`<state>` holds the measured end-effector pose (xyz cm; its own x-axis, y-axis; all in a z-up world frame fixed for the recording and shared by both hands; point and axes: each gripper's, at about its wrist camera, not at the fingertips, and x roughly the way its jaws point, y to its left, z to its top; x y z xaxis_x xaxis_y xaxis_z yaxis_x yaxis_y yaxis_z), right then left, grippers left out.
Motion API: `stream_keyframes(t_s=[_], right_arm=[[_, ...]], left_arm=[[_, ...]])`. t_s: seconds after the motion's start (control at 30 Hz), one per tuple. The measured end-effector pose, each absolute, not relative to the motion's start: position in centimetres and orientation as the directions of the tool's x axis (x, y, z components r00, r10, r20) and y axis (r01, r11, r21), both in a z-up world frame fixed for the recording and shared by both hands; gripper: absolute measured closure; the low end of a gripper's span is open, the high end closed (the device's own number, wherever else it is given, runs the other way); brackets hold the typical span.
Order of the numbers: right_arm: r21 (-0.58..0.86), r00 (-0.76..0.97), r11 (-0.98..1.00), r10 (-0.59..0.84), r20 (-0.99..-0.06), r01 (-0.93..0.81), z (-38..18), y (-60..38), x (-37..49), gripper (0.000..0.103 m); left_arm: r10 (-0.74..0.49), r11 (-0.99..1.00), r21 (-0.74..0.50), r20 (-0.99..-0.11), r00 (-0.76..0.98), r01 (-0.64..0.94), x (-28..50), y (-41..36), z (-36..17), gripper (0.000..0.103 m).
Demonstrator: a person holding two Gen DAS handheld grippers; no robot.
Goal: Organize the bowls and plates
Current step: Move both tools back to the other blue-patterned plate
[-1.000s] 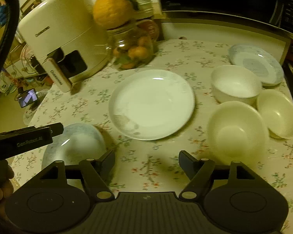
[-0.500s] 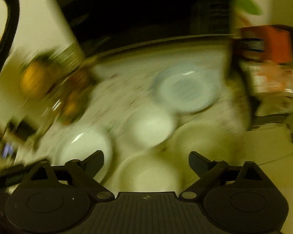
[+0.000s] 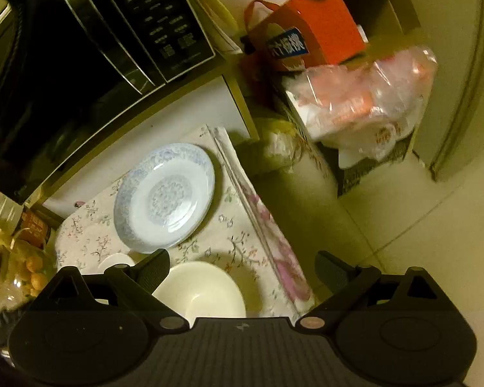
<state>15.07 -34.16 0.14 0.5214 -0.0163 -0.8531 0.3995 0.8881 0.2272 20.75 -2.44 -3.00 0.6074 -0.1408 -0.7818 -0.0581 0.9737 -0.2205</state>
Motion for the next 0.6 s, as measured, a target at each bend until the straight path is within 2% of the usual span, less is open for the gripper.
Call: stream_keyframes(t_s=[0.23, 0.37, 0.47, 0.53, 0.6], right_arm=[[0.247, 0.538, 0.882, -0.009, -0.843, 0.401, -1.4, -35.9, 16.6, 0.008], [0.314, 0.547, 0.852, 0.038, -0.836, 0.420, -3.2, -36.6, 18.1, 0.014], [0.337, 0.566, 0.853, 0.060, -0.822, 0.399, -3.8, -35.8, 19.4, 0.020], [0.346, 0.578, 0.859, 0.073, -0.813, 0.378, -4.2, -35.1, 20.5, 0.026], [0.351, 0.583, 0.859, 0.079, -0.809, 0.372, -4.9, -34.6, 21.3, 0.032]], left_arm=[[-0.163, 0.979, -0.205, -0.775, 0.610, 0.000, 24.4, -6.0, -4.6, 0.002], [-0.224, 0.967, -0.251, -0.753, 0.618, 0.044, 26.2, -7.5, -5.6, 0.004], [-0.249, 0.959, -0.279, -0.761, 0.599, 0.045, 27.8, -8.6, -7.1, 0.012], [-0.261, 0.956, -0.289, -0.778, 0.571, 0.044, 28.6, -9.3, -8.0, 0.026], [-0.275, 0.955, -0.290, -0.786, 0.554, 0.063, 29.3, -10.1, -8.5, 0.029]])
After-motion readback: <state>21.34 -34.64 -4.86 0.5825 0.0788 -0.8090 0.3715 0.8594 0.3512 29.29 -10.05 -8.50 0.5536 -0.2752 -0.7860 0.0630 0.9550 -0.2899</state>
